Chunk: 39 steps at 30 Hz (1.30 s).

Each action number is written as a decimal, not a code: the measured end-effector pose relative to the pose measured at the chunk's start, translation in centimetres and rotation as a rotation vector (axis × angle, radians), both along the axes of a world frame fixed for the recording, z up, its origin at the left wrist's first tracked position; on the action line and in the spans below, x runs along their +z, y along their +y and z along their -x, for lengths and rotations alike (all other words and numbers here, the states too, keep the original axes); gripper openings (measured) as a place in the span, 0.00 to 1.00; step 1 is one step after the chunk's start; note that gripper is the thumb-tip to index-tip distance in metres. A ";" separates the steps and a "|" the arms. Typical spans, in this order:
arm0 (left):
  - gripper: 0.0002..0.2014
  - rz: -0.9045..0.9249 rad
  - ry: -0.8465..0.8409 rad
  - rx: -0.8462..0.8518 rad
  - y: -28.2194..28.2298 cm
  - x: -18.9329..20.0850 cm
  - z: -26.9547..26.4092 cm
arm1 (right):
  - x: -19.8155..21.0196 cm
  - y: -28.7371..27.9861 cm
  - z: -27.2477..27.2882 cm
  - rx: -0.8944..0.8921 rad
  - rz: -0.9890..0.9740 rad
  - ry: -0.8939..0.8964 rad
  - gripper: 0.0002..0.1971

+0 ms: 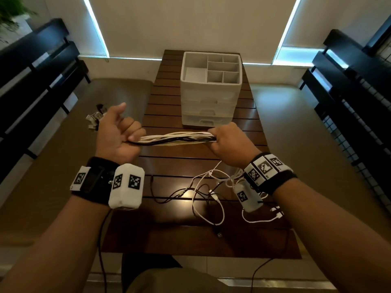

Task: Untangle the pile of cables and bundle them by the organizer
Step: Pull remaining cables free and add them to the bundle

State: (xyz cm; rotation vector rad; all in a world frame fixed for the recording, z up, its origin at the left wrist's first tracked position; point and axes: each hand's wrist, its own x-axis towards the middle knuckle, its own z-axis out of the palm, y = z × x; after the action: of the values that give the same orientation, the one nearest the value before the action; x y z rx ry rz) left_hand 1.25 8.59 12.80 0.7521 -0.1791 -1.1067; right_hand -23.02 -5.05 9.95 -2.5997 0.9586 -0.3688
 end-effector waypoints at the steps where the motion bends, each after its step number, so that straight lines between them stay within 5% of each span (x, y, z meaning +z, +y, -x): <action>1: 0.28 0.000 -0.005 0.000 0.1 0.0 0.2 | -0.4 0.2 -0.1 -0.004 0.012 0.034 0.12; 5: 0.29 0.054 -0.092 0.002 0.3 1.5 1.1 | -1.0 1.3 -0.2 0.006 -0.008 0.148 0.09; 9: 0.29 0.102 -0.134 -0.040 -0.2 2.7 2.6 | 2.2 3.3 -2.1 0.221 0.018 0.124 0.48; 11: 0.30 0.136 -0.162 -0.088 -0.6 3.3 3.4 | 3.1 4.9 -4.4 0.326 -0.025 -0.057 0.42; 14: 0.29 0.176 -0.211 -0.101 -0.7 4.3 3.0 | 1.6 5.5 -6.5 0.300 -0.143 -0.217 0.11; 24: 0.27 0.083 -0.285 -0.127 2.4 3.6 -12.5 | -3.8 -0.7 1.0 -0.135 -0.213 -0.091 0.19; 33: 0.22 -0.203 -1.011 0.025 0.9 4.1 0.6 | 0.1 -0.9 -0.3 -0.014 0.065 0.227 0.14; 36: 0.10 -0.113 -1.297 -0.154 -0.4 2.3 3.2 | 1.2 -0.2 -1.2 0.034 0.164 0.277 0.12; 39: 0.16 -0.164 -1.431 -0.348 -1.6 0.5 5.2 | 2.0 0.4 -1.9 0.043 0.232 0.274 0.13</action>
State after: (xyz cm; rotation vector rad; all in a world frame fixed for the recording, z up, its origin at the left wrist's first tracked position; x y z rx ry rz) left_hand -3.93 6.96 13.31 1.5980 -1.4743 -0.7058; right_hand -21.08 -4.66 11.97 -2.9335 0.9955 -0.1184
